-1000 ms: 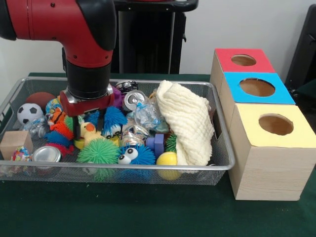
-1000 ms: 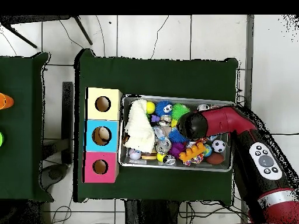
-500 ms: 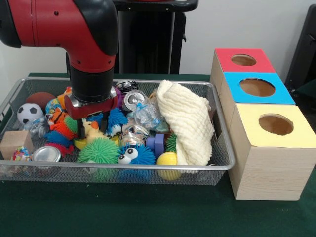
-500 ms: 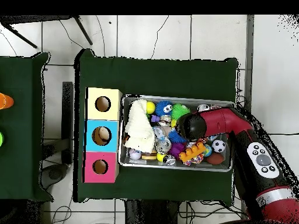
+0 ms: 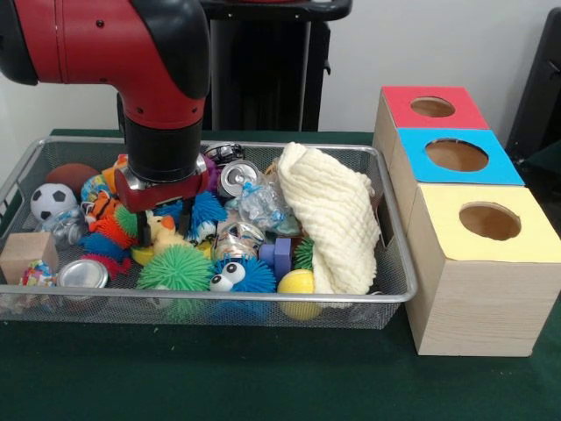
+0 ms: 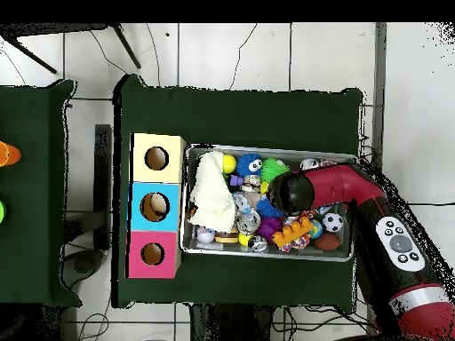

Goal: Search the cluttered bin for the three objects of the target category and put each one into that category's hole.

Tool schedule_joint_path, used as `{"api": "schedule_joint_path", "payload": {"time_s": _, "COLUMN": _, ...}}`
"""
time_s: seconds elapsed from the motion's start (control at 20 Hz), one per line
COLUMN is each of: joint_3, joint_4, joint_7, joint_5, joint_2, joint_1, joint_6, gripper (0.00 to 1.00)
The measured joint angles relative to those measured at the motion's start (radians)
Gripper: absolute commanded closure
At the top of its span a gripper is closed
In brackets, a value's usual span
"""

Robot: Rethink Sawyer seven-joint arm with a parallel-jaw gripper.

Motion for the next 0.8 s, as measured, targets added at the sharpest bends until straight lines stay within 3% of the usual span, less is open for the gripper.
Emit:
{"api": "schedule_joint_path", "payload": {"time_s": 0.05, "joint_3": 0.0, "joint_4": 0.0, "joint_7": 0.0, "joint_5": 0.0, "joint_2": 0.0, "joint_1": 0.0, "joint_6": 0.0, "gripper": 1.0}}
{"api": "schedule_joint_path", "payload": {"time_s": 0.8, "joint_3": 0.015, "joint_4": 0.019, "joint_7": 0.0, "joint_5": 0.001, "joint_2": 0.002, "joint_1": -0.026, "joint_6": -0.052, "gripper": 1.0}}
